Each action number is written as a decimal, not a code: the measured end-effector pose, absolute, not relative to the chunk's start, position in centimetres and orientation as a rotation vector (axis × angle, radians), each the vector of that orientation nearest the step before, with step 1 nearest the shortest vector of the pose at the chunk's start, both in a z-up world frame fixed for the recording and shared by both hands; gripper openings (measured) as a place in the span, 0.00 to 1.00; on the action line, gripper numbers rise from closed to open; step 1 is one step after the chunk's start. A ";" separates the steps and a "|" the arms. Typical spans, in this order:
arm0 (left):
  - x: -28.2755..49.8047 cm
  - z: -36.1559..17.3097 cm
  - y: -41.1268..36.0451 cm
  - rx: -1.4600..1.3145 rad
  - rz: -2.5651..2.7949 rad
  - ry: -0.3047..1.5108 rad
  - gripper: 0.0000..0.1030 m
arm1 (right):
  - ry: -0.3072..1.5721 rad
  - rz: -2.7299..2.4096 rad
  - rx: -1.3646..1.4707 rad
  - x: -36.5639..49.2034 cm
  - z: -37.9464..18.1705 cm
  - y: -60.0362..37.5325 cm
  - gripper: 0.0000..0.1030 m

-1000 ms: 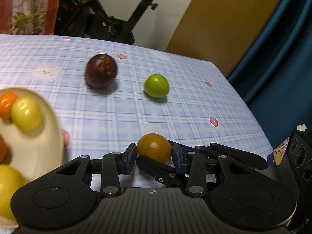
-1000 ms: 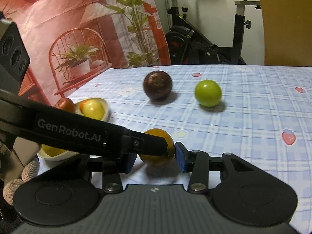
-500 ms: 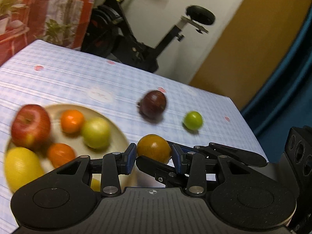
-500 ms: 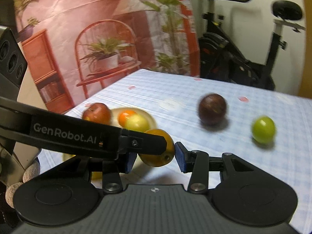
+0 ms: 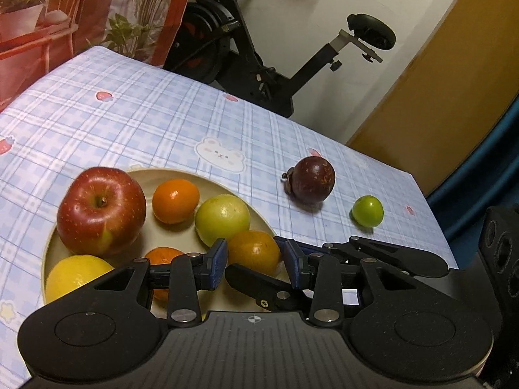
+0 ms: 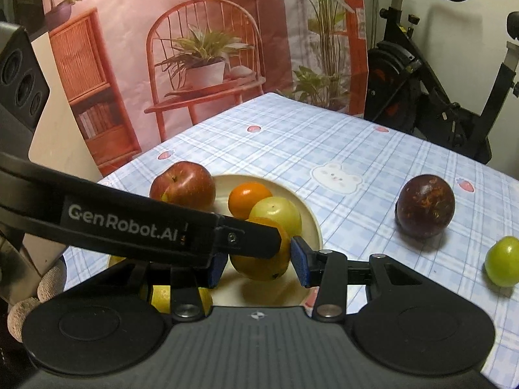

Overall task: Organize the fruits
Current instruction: 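Lift and carry the dark orange fruit with the left tool onto the plate, then open the left tool to release the dark orange fruit on the plate, then move the left tool to the dark purple mangosteen and close its fingers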

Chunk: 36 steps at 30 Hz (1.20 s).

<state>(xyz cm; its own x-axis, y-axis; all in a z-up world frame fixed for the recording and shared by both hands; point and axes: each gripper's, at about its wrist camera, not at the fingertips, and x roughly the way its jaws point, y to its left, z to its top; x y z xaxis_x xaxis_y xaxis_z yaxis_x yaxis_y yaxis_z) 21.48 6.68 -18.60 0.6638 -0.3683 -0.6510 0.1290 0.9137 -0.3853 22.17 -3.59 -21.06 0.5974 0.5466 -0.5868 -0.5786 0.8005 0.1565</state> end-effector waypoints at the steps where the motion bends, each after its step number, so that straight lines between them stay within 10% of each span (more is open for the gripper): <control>1: 21.5 -18.7 6.5 -0.316 -0.287 0.800 0.39 | 0.670 0.651 -0.052 22.2 -21.3 -3.6 0.44; 16: 20.9 -18.9 6.4 -0.270 -0.239 0.771 0.41 | 0.662 0.629 -0.064 21.7 -21.9 -3.5 0.45; 36: 19.1 -12.7 3.5 -0.128 -0.181 0.578 0.54 | 0.547 0.516 0.040 19.6 -17.5 -10.9 0.74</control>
<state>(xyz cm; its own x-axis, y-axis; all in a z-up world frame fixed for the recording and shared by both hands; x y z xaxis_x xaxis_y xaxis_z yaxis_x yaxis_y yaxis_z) 19.08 3.49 -12.73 0.8223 -0.2058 -0.5305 0.1344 0.9762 -0.1703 19.58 -10.88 -17.50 0.7303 0.4789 -0.4872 -0.4581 0.8723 0.1708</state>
